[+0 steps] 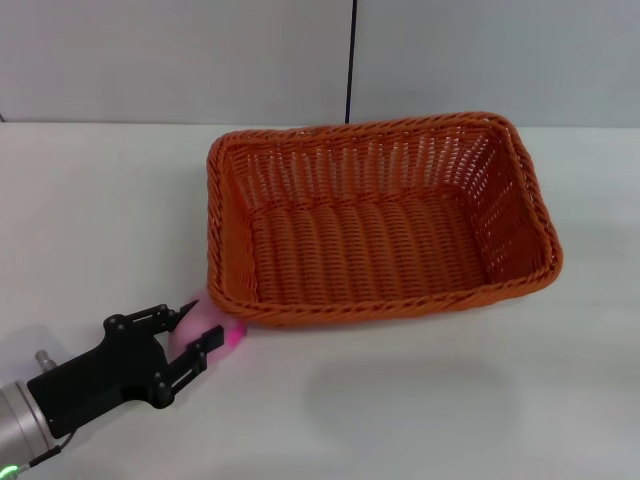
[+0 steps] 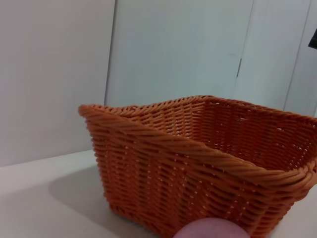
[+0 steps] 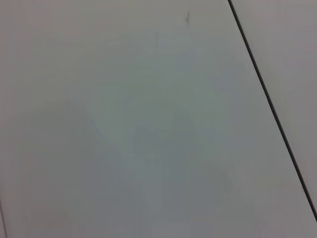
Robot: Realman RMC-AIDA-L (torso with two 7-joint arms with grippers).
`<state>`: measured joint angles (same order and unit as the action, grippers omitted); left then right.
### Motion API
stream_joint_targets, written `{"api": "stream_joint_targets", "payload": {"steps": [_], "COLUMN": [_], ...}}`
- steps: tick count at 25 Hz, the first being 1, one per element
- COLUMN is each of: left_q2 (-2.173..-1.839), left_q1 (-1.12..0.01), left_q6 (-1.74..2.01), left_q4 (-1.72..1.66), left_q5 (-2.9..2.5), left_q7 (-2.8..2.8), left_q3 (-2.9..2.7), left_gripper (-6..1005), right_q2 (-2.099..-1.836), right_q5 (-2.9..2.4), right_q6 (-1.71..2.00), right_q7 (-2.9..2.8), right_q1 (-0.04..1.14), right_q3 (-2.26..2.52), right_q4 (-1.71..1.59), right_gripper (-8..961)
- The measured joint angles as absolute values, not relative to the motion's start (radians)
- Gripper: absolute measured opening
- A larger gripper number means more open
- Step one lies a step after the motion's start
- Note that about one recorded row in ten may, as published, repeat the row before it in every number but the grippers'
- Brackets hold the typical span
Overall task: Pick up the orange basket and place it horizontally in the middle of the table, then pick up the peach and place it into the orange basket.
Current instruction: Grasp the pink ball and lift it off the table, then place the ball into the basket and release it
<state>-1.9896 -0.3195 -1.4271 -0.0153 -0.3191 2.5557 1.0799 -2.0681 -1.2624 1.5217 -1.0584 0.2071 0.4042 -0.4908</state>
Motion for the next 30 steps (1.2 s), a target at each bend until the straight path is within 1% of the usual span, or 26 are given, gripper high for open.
{"api": "stream_joint_targets", "payload": {"steps": [4, 7, 10, 13, 16, 17, 18, 19, 20, 21, 22, 23, 24, 25, 26, 27, 28, 30], "left_q2": [-1.987, -1.977, -1.955, -1.919, -1.917, -1.927, -1.928, -1.941, -1.965, -1.965, -1.979, -2.01, -2.01, -2.036, -2.036, -2.048, -2.062, -2.066], "left_q1": [-0.314, -0.304, -0.289, -0.243, -0.22, -0.202, -0.201, -0.192, -0.186, -0.186, -0.189, -0.213, -0.213, -0.257, -0.257, -0.285, -0.341, -0.361], "left_q6": [-1.43, -1.442, -1.465, -1.512, -1.544, -1.571, -1.574, -1.587, -1.603, -1.603, -1.607, -1.609, -1.609, -1.606, -1.606, -1.603, -1.588, -1.575], "left_q4": [-0.015, -0.016, -0.02, -0.014, 0.002, 0.038, 0.042, 0.081, 0.156, 0.156, 0.19, 0.242, 0.242, 0.257, 0.257, 0.257, 0.25, 0.25], "left_q5": [-0.315, -0.307, -0.3, -0.296, -0.295, -0.295, -0.295, -0.299, -0.304, -0.304, -0.308, -0.333, -0.333, -0.386, -0.386, -0.422, -0.502, -0.528], "left_q7": [2.556, 2.556, 2.556, 2.554, 2.552, 2.549, 2.549, 2.546, 2.544, 2.544, 2.544, 2.543, 2.543, 2.541, 2.541, 2.539, 2.536, 2.535], "left_q3": [1.082, 1.092, 1.132, 1.298, 1.432, 1.525, 1.529, 1.555, 1.567, 1.567, 1.56, 1.541, 1.541, 1.53, 1.53, 1.526, 1.517, 1.507], "left_gripper": [472, 344, 309, 282, 270, 266, 261, 257, 253, 249, 245, 241, 233, 225, 217, 209, 201, 183], "right_q2": [-2.068, -2.069, -2.069, -2.069, -2.069, -2.069, -2.069, -2.068, -2.067, -2.067, -2.067, -2.067, -2.067, -2.068, -2.068, -2.068, -2.068, -2.068], "right_q5": [-1.262, -1.262, -1.262, -1.262, -1.262, -1.262, -1.262, -1.262, -1.262, -1.262, -1.262, -1.262, -1.262, -1.262, -1.262, -1.262, -1.262, -1.262], "right_q6": [1.522, 1.522, 1.522, 1.523, 1.523, 1.522, 1.522, 1.522, 1.522, 1.522, 1.522, 1.522, 1.522, 1.525, 1.525, 1.525, 1.527, 1.528], "right_q7": [-1.058, -1.058, -1.058, -1.058, -1.058, -1.058, -1.058, -1.054, -1.046, -1.046, -1.043, -1.037, -1.037, -1.035, -1.035, -1.035, -1.035, -1.035], "right_q1": [0.207, 0.207, 0.207, 0.207, 0.208, 0.209, 0.211, 0.213, 0.217, 0.217, 0.218, 0.221, 0.221, 0.223, 0.223, 0.224, 0.225, 0.226], "right_q3": [0.403, 0.403, 0.403, 0.403, 0.403, 0.404, 0.403, 0.404, 0.403, 0.403, 0.402, 0.402, 0.402, 0.402, 0.402, 0.402, 0.402, 0.402], "right_q4": [-0.491, -0.491, -0.491, -0.491, -0.487, -0.481, -0.475, -0.468, -0.457, -0.457, -0.455, -0.451, -0.451, -0.449, -0.449, -0.449, -0.449, -0.449], "right_gripper": [507, 507, 507, 507, 507, 507, 507, 507, 507, 507, 507, 507, 507, 507, 507, 507, 507, 507]}}
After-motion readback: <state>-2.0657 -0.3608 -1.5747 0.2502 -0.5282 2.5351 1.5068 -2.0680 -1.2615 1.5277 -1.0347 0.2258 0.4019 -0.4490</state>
